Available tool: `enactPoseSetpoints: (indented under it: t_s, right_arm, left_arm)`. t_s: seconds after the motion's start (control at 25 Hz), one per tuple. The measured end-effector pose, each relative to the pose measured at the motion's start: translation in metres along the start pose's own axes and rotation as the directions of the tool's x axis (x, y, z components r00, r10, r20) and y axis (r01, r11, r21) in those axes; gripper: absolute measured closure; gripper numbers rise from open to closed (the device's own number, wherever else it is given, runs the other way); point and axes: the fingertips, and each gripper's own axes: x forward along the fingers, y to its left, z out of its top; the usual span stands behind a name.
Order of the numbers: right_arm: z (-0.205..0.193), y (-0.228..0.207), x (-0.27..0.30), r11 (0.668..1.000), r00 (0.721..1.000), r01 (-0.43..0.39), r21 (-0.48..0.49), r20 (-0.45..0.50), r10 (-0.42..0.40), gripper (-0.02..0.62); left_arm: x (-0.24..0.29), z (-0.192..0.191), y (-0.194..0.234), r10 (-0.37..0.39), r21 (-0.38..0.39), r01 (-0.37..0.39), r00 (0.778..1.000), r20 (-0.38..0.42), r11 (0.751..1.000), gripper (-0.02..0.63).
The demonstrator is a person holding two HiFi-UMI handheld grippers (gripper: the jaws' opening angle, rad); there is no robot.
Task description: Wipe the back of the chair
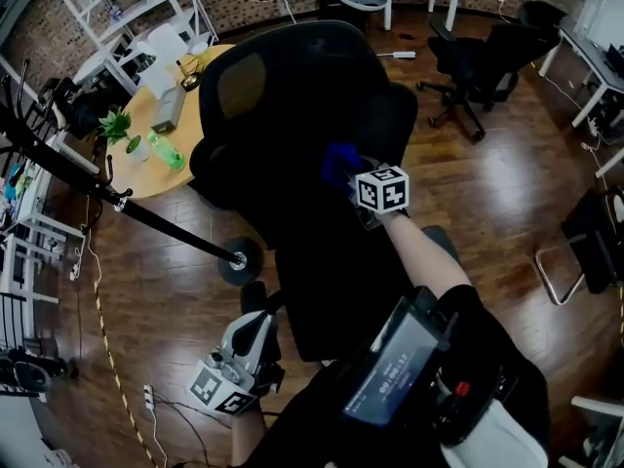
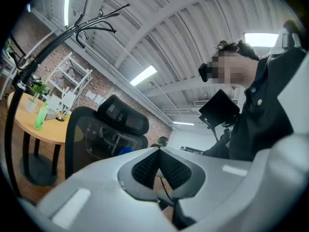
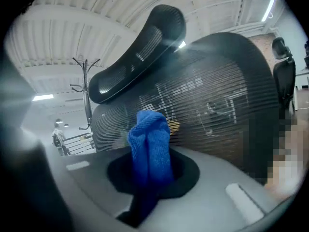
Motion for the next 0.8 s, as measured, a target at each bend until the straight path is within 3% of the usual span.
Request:
enactPoseSetpoints:
  t_s: [0.2,0.36,0.48,0.64,0.72,0.8]
  right_arm:
    - [0.007,-0.063,-0.038,0.992,0.992,0.126,0.022,0.019,-0.126,0.566]
    - [0.014,-0.115,-0.072,0.969,0.969,0.241,0.054,0.039,-0.243,0.566]
    - [0.018,-0.148,-0.100,0.931,0.931,0.357,0.074,0.049,-0.361,0.566]
    - [0.029,-0.174,-0.138,0.862,0.856,0.499,0.091,0.107,-0.506,0.566]
    - [0.029,-0.167,-0.143,0.851,0.842,0.522,0.060,0.122,-0.525,0.566]
    - [0.018,-0.154,-0.134,0.852,0.847,0.523,0.021,0.105,-0.522,0.566]
  left_arm:
    - [0.023,-0.004,-0.002,-0.060,-0.004,0.060,0.998,-0.014,0.998,0.603]
    - [0.031,-0.004,-0.003,-0.083,-0.010,0.083,0.996,-0.018,0.996,0.603]
    - [0.030,-0.003,0.002,-0.087,-0.015,0.086,0.996,-0.022,0.996,0.603]
    - [0.028,-0.003,0.007,-0.094,-0.025,0.093,0.995,-0.014,0.995,0.603]
    - [0.026,-0.003,0.009,-0.093,-0.030,0.092,0.996,-0.014,0.995,0.603]
    - [0.023,-0.002,0.010,-0.090,-0.032,0.090,0.996,-0.010,0.995,0.603]
